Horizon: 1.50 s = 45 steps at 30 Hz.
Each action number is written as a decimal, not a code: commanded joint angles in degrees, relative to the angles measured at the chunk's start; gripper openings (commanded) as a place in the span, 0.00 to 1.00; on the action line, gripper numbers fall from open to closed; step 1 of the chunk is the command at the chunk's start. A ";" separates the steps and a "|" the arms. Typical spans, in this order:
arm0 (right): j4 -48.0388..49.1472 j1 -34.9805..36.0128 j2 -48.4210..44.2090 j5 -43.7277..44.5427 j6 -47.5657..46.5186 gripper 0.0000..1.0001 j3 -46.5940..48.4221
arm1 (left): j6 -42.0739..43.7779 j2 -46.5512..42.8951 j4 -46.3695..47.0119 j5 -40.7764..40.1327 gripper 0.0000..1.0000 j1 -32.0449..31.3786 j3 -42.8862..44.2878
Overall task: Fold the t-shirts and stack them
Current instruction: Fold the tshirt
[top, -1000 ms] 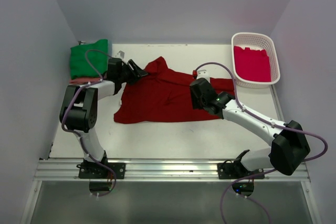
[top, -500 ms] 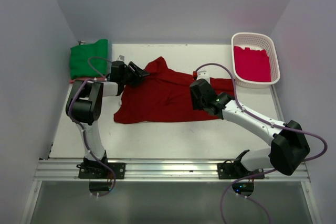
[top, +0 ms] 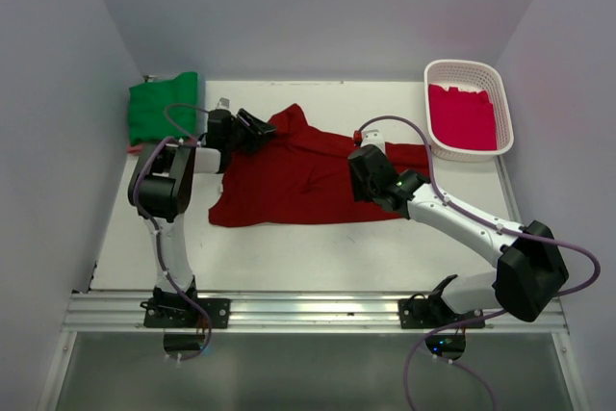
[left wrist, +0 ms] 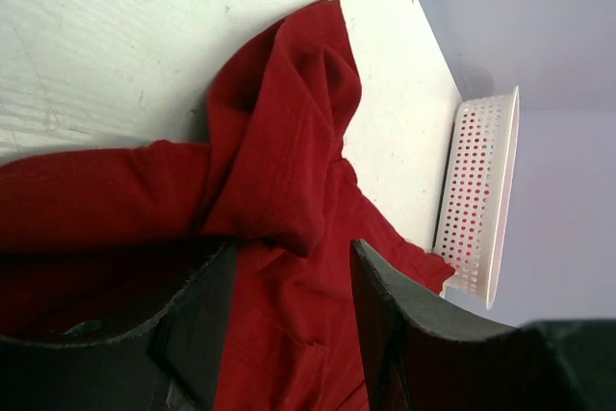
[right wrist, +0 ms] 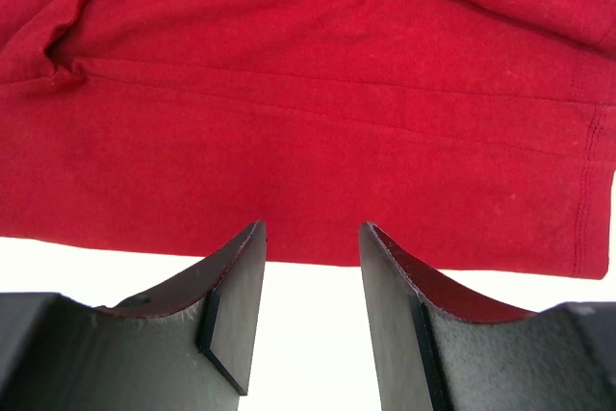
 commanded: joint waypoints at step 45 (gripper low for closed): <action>-0.66 -2.76 -5.74 9.34 3.57 0.42 -2.14 | 7.93 7.89 -4.95 -1.89 0.00 1.57 19.08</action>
